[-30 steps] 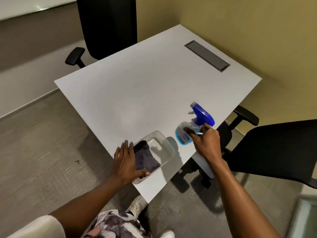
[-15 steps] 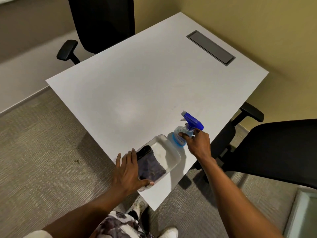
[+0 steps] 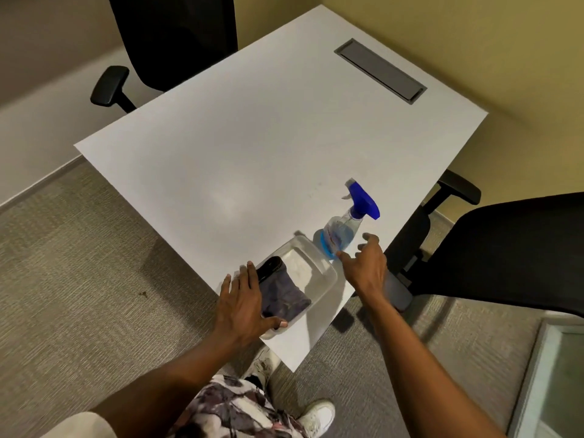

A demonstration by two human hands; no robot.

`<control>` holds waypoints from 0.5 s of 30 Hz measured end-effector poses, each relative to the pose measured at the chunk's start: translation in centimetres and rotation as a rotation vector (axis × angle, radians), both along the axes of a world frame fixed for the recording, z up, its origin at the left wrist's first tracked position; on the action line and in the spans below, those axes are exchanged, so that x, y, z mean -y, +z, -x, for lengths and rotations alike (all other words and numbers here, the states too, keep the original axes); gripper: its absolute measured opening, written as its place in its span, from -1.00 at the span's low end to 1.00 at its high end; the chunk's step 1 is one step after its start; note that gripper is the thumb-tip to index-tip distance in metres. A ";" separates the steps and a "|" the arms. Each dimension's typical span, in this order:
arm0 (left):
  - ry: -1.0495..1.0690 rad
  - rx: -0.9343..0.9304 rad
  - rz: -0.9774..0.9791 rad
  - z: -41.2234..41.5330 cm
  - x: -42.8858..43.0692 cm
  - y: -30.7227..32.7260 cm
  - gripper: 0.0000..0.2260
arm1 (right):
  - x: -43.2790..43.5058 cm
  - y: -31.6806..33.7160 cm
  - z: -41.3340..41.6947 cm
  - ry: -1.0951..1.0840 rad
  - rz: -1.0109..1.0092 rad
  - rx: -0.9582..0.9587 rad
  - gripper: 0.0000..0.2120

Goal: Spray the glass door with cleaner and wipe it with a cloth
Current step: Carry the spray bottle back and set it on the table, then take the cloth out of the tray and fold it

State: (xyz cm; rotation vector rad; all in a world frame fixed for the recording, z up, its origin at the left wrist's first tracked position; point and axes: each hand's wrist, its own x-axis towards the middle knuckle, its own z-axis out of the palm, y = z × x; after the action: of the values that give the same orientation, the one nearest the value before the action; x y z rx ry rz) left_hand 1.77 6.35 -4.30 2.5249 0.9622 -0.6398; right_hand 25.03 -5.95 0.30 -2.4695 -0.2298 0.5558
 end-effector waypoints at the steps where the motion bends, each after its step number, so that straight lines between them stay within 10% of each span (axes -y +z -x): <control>1: 0.003 0.002 0.008 0.0 0.0 0.1 0.43 | 0.3 0.0 1.1 -0.037 -0.008 0.009 -0.27; 15: 0.444 0.278 0.234 1.0 -0.3 1.1 -0.45 | -0.8 -2.1 9.5 0.521 0.234 0.080 -0.61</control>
State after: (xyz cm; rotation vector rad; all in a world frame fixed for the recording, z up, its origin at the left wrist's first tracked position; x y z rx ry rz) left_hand 0.77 6.62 -3.23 2.0317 1.2085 -0.2415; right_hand 15.48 -5.20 -1.84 -2.6607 -0.9026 0.7289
